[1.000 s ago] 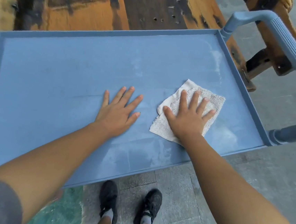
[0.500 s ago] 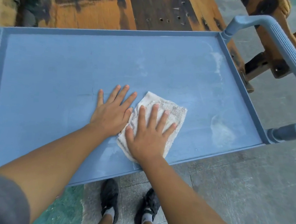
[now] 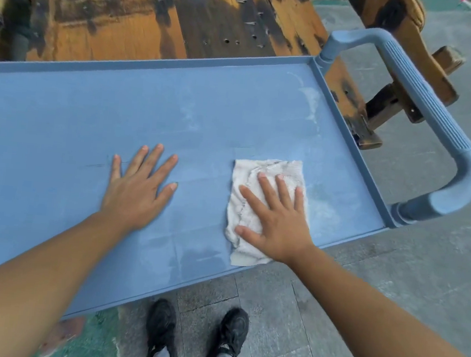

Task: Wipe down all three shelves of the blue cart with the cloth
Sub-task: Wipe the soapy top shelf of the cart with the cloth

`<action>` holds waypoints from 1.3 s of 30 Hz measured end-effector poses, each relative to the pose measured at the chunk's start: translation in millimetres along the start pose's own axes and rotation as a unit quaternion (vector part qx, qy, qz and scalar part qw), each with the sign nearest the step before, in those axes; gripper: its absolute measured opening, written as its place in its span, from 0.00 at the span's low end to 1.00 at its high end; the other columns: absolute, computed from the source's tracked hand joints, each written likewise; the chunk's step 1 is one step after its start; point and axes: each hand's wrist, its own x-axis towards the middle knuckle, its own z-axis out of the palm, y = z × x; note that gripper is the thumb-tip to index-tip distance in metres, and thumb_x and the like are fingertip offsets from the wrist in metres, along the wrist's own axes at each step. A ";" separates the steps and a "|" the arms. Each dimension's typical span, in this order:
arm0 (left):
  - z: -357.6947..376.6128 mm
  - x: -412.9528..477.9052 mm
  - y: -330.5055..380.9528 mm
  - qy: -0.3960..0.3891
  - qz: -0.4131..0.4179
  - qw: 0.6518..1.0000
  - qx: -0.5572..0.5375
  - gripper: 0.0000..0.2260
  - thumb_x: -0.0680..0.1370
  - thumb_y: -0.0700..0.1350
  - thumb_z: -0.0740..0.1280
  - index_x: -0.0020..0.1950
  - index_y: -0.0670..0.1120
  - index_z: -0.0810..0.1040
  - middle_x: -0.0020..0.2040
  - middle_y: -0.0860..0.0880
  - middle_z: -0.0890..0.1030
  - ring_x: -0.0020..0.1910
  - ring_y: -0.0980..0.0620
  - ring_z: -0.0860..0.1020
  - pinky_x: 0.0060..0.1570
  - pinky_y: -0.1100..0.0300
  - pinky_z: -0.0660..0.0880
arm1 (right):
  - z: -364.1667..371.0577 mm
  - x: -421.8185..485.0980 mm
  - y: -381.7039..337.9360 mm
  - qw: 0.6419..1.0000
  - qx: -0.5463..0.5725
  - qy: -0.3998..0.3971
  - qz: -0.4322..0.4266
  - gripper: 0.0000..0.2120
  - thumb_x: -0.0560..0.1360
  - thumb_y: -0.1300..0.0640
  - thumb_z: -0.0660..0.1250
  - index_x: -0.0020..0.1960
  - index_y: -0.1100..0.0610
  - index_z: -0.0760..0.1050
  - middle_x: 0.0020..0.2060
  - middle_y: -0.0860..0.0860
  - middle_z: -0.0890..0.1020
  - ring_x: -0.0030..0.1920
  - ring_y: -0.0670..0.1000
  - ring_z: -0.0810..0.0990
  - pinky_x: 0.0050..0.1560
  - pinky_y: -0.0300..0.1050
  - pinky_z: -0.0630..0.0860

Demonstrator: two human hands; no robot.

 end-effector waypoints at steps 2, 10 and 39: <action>-2.2 -0.6 -0.1 0.000 -0.002 1.000 -0.001 0.29 0.79 0.63 0.45 0.80 0.59 0.54 0.82 0.53 0.52 0.81 0.49 0.49 0.73 0.32 0.47 | -7.0 -2.1 35.7 1.000 -0.008 -0.008 0.023 0.38 0.73 0.23 0.46 0.80 0.35 0.48 0.82 0.48 0.47 0.81 0.60 0.43 0.75 0.72 0.46; -10.1 35.6 57.0 0.000 -0.037 0.999 0.028 0.22 0.75 0.50 0.55 0.66 0.42 0.72 0.70 0.37 0.68 0.70 0.37 0.65 0.66 0.30 0.60 | -13.7 -2.6 61.4 0.999 0.007 -0.023 0.032 0.39 0.73 0.24 0.44 0.80 0.36 0.46 0.82 0.48 0.44 0.81 0.60 0.40 0.75 0.71 0.40; 17.7 109.6 114.8 -0.008 0.040 0.999 0.015 0.27 0.81 0.58 0.47 0.81 0.55 0.54 0.82 0.49 0.51 0.81 0.48 0.50 0.74 0.35 0.48 | -49.3 298.1 122.6 0.977 0.056 -0.008 0.204 0.48 0.66 0.18 0.42 0.80 0.40 0.44 0.81 0.52 0.40 0.80 0.63 0.37 0.73 0.71 0.36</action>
